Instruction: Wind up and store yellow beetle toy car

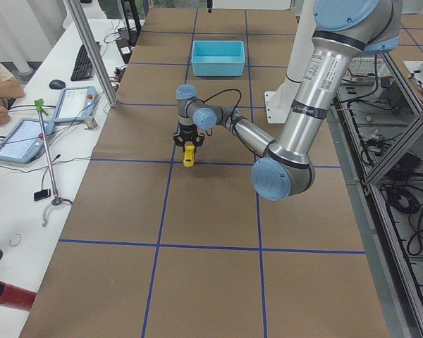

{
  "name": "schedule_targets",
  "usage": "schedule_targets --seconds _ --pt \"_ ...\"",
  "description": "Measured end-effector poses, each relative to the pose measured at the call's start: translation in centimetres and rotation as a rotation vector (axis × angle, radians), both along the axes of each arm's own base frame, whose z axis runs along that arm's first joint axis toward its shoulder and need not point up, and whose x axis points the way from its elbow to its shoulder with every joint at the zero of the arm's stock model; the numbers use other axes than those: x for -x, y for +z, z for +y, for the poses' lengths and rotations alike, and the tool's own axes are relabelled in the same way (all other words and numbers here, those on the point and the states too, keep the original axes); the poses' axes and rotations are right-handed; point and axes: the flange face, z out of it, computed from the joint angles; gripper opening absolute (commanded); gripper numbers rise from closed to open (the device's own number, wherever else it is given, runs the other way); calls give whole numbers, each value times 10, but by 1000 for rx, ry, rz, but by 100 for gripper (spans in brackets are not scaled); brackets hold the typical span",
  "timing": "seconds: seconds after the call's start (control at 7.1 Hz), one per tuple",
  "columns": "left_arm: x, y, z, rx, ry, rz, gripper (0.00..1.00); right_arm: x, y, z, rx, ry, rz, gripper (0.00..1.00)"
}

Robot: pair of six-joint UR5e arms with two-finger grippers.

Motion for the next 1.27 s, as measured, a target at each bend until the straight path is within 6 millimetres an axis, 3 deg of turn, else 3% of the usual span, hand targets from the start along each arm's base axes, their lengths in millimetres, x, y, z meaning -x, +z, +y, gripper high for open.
schedule_targets --seconds 0.42,1.27 --pt "-26 5 6 -9 33 8 6 -1 1 1 2 1 0 100" --pt "-24 28 11 -62 39 77 6 -1 2 1 3 1 1 100"
